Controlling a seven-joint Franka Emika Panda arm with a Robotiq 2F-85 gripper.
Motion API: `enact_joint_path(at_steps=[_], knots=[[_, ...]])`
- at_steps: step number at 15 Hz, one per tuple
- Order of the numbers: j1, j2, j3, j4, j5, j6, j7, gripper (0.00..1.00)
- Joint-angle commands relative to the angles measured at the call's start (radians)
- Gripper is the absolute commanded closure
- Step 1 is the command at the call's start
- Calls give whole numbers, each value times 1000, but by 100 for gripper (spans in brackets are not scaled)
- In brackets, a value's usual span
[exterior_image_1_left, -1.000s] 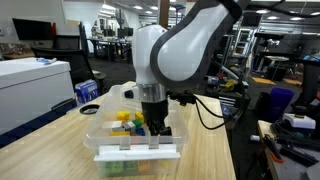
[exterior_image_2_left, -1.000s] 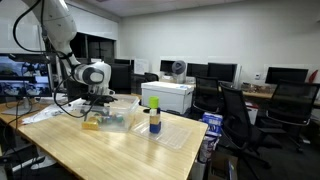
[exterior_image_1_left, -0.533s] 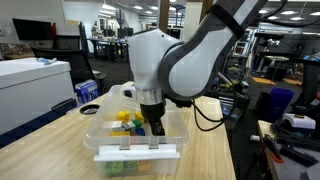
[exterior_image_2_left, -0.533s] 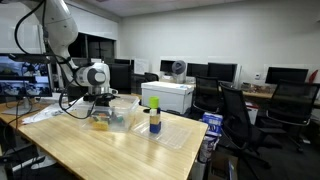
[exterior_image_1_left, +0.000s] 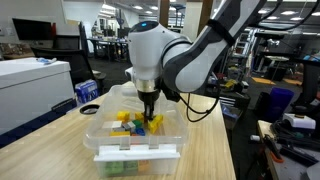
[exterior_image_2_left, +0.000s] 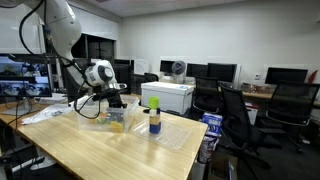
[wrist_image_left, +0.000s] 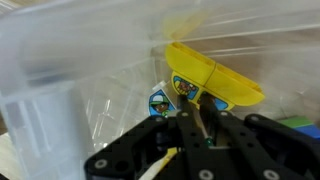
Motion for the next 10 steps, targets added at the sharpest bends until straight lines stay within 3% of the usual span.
enact_joint_path(at_steps=[1, 2, 5, 10], knots=[[-62, -4, 72, 2, 99, -55, -74, 58], [-93, -5, 109, -1, 156, -67, -139, 56], [-162, -3, 194, 16, 293, -131, -317, 36], [-185, 2, 210, 40, 324, -218, -390, 3]])
